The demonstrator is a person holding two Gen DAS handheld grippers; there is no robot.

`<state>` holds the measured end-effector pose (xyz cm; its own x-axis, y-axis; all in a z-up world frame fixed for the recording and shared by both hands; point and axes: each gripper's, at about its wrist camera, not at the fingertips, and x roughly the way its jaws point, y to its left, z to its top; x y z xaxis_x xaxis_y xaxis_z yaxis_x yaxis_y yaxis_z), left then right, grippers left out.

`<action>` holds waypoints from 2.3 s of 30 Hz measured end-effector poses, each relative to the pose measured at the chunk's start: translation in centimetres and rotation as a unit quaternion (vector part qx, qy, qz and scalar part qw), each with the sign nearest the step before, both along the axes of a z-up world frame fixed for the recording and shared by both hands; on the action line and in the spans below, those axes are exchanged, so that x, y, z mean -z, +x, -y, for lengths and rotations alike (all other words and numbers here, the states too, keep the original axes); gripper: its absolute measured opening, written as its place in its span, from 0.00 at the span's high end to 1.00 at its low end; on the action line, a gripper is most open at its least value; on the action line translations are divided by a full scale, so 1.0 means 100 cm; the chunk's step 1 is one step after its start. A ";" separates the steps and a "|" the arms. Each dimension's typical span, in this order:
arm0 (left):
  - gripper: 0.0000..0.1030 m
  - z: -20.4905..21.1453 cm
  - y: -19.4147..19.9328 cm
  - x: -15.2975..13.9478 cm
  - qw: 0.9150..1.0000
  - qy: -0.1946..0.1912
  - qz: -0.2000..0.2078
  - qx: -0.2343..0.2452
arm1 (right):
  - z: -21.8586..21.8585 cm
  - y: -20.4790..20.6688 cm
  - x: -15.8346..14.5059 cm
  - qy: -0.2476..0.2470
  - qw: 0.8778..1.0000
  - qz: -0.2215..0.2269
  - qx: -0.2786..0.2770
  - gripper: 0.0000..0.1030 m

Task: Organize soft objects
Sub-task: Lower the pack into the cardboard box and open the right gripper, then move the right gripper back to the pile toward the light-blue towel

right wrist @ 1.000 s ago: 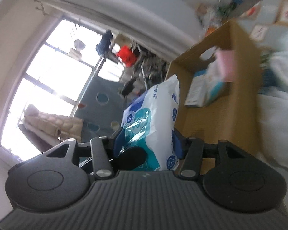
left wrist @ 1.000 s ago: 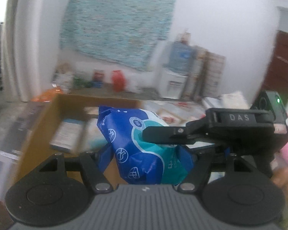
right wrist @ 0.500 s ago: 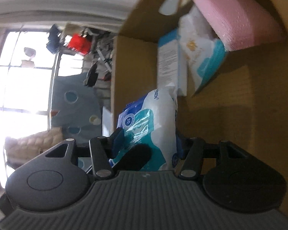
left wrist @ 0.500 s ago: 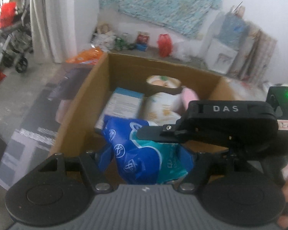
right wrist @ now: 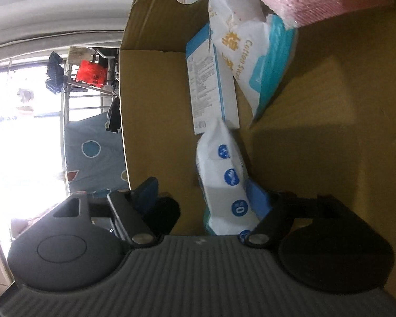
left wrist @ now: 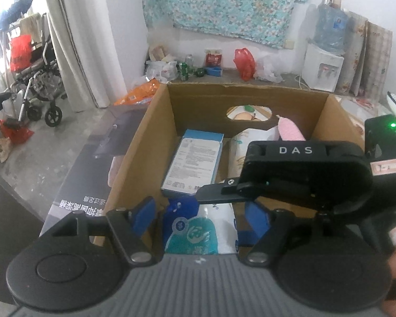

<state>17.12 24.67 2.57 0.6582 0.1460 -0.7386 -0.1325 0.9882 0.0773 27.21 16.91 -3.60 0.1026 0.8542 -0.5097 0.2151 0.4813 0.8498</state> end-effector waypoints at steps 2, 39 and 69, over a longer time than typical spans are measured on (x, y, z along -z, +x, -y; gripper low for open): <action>0.24 -0.001 -0.003 -0.003 1.000 0.000 0.008 0.000 | 0.007 -0.001 -0.002 0.002 1.000 -0.005 0.005 0.22; 0.19 -0.031 -0.086 -0.034 0.995 -0.032 0.083 -0.046 | -0.051 -0.005 -0.007 -0.056 0.993 0.080 -0.067 0.07; 0.06 0.188 -0.139 -0.035 0.952 -0.129 0.170 0.218 | 0.318 -0.125 -0.114 0.041 0.938 0.310 0.150 0.01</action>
